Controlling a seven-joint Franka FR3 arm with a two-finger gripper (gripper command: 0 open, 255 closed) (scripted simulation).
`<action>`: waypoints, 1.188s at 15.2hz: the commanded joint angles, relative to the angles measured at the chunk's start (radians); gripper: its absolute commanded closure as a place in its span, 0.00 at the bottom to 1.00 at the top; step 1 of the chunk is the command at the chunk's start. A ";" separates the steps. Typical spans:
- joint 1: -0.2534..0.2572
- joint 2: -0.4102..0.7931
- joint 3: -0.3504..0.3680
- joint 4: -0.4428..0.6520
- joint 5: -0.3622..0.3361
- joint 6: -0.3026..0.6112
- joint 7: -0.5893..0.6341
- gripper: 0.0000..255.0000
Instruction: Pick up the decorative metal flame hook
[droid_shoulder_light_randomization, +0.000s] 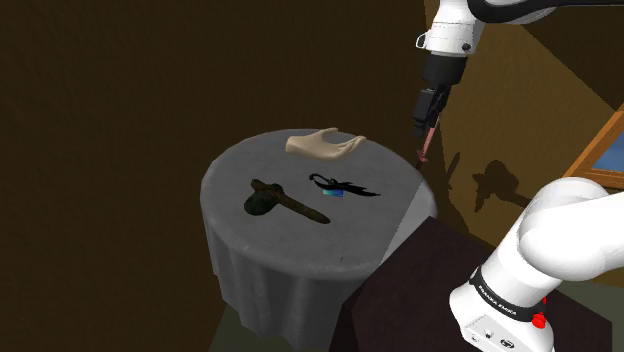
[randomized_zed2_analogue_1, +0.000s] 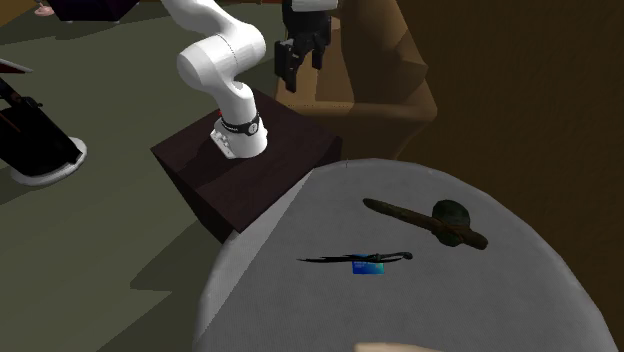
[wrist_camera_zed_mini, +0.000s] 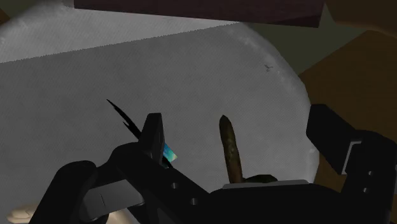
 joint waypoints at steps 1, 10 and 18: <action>0.000 0.000 0.000 0.000 0.000 0.000 0.000 0.00; 0.013 0.256 -0.089 -0.054 -0.064 0.301 -0.199 0.00; 0.032 0.560 -0.149 0.004 -0.075 0.544 -0.372 0.00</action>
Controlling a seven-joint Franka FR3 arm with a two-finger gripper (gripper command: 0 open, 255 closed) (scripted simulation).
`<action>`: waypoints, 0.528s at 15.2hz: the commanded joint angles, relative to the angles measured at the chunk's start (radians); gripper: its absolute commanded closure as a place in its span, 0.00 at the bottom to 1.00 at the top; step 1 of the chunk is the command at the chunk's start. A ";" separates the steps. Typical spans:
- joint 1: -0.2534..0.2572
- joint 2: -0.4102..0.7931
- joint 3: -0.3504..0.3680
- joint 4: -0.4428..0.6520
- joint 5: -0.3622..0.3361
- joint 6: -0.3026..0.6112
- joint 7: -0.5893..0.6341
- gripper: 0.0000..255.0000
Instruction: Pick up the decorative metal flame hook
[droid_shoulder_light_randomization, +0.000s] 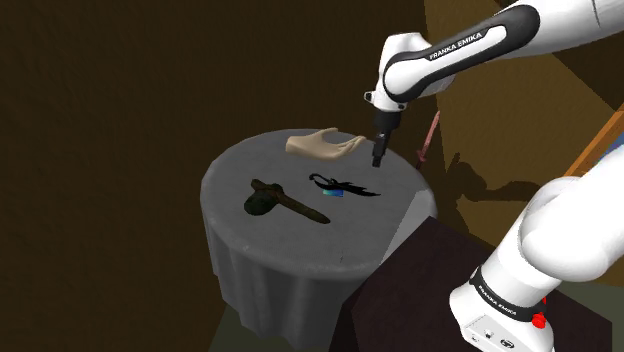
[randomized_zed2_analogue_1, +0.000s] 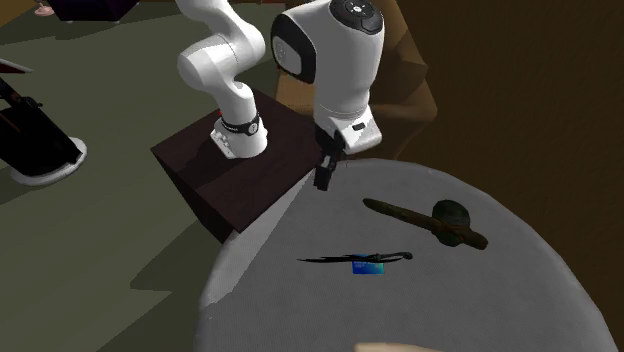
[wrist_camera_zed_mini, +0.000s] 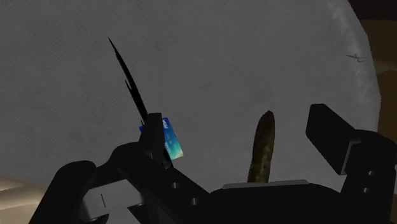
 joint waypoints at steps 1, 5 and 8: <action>0.005 0.092 -0.014 0.036 0.004 0.056 -0.048 0.00; 0.010 0.258 -0.026 0.104 0.024 0.150 -0.138 0.00; 0.008 0.382 -0.026 0.169 0.045 0.207 -0.204 0.00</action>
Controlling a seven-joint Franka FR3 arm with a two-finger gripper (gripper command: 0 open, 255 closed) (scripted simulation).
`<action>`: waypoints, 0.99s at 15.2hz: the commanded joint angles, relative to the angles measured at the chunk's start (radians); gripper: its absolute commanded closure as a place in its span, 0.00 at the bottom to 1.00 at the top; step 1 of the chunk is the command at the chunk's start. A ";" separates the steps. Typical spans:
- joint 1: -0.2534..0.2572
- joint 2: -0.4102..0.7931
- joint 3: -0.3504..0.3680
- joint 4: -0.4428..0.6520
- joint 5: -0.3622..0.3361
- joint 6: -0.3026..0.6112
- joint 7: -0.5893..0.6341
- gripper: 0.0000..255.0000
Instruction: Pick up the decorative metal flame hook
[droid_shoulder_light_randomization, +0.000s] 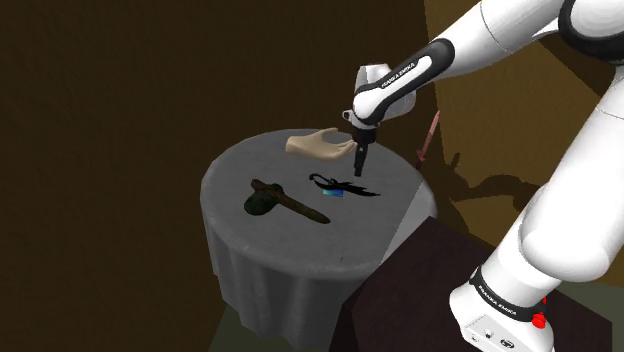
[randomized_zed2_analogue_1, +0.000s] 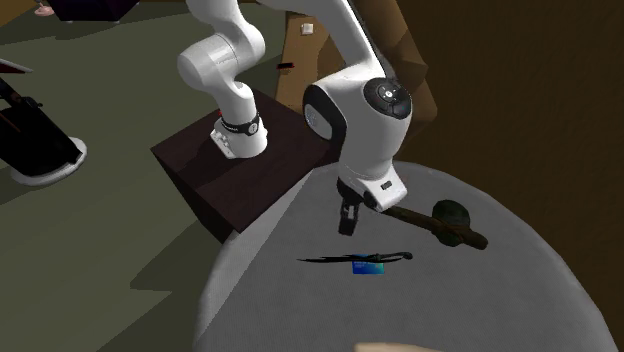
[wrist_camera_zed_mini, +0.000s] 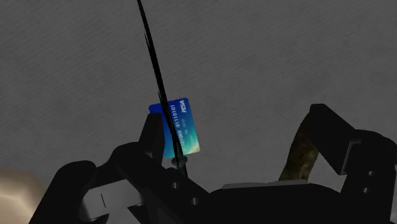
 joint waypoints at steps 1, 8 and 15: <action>-0.005 0.076 0.000 0.042 0.011 0.033 -0.047 0.00; -0.030 0.360 0.033 0.245 0.044 0.111 -0.175 0.00; -0.039 0.449 0.045 0.271 0.055 0.174 -0.188 0.00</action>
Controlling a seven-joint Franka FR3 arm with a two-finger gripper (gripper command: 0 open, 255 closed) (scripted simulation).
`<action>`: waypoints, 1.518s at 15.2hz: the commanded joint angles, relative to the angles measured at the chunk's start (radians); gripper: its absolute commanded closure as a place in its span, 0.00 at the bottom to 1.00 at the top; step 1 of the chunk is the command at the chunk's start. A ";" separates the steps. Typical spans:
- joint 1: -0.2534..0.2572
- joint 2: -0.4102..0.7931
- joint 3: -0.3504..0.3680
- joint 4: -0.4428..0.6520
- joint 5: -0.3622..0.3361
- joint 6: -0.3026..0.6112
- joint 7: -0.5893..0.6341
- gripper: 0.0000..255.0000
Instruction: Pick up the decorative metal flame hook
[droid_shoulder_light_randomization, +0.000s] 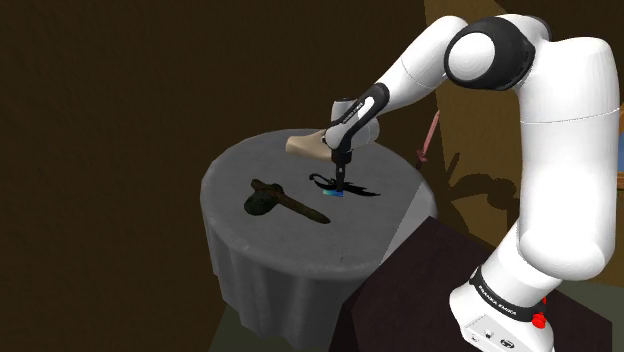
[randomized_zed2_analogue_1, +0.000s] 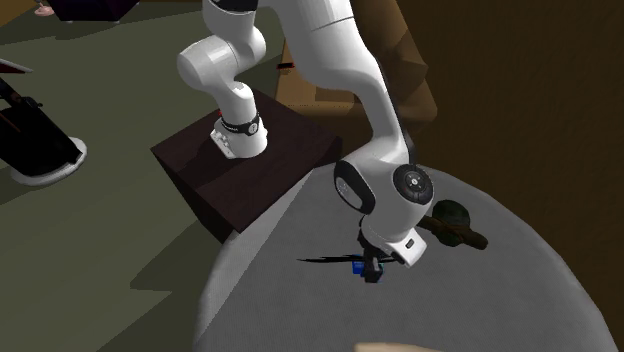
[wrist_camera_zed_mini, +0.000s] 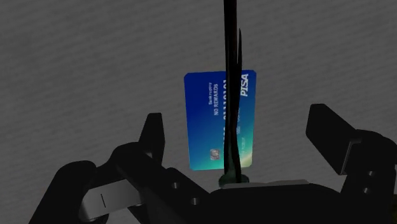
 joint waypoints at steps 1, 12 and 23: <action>-0.004 0.023 0.002 0.004 0.004 0.019 -0.004 0.00; -0.006 0.029 0.003 0.004 0.005 0.026 -0.006 1.00; 0.005 -0.080 -0.009 -0.004 -0.012 -0.075 0.003 1.00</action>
